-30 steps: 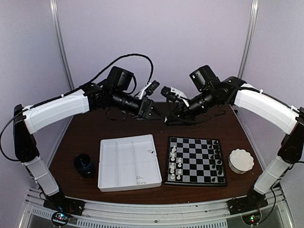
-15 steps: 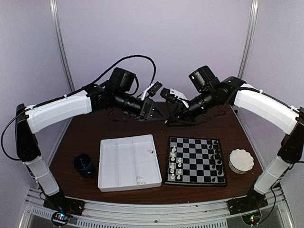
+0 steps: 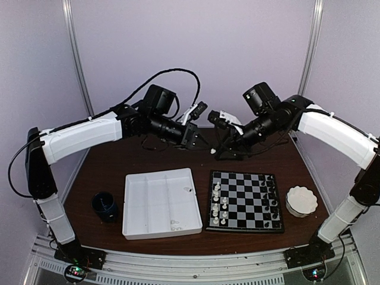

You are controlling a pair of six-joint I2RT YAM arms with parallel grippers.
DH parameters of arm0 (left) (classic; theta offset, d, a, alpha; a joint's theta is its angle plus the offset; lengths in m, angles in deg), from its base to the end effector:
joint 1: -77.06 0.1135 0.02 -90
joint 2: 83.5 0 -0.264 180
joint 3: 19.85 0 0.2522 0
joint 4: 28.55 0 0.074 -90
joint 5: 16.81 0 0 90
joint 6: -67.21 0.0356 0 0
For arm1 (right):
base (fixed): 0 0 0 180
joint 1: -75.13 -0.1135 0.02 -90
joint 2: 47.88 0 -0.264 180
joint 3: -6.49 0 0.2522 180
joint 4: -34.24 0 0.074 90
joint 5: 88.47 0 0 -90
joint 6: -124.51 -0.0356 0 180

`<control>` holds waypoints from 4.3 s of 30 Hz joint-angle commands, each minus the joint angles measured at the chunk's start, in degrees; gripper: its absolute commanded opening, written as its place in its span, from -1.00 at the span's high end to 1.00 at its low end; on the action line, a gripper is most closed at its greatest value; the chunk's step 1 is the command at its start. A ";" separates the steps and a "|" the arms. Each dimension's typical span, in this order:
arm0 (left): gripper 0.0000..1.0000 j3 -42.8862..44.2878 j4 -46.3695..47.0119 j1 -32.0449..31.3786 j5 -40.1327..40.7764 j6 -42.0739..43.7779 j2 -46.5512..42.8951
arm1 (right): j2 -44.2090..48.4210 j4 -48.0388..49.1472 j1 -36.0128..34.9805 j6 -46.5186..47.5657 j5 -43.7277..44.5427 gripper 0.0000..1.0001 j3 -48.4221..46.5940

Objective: Set up the chess pieces on the board
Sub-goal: Pass from the right arm to the left, then place the pawn on d2, then adjust the queen at d1.

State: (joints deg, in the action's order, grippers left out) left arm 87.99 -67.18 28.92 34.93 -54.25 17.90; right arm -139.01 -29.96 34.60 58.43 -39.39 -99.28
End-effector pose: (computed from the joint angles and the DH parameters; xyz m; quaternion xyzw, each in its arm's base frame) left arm 0.2566 -0.3194 0.3463 0.2767 0.7954 -0.5127 0.1672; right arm 0.2392 0.2352 0.3644 -0.5710 0.6793 0.3713 0.2730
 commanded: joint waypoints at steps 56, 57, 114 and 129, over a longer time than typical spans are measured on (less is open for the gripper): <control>0.90 30.72 -19.35 -10.84 24.49 33.56 38.76 | 25.57 5.61 36.14 1.02 -4.95 -0.06 34.97; 0.89 30.72 -19.43 -10.84 24.55 33.65 38.89 | 25.57 5.62 36.14 1.04 -4.95 -0.06 34.97; 0.35 24.40 -18.82 -5.74 26.15 13.94 27.23 | 26.18 4.98 36.14 1.39 -5.57 -0.07 34.79; 0.27 24.22 -18.83 -5.74 16.31 13.84 31.76 | 25.92 5.00 36.14 1.47 -5.57 -0.07 34.97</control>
State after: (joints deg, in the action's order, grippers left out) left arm 111.42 -87.02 23.30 54.20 -39.93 47.67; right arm -113.46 -24.73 70.40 58.91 -43.85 -63.58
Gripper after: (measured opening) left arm 0.362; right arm 0.535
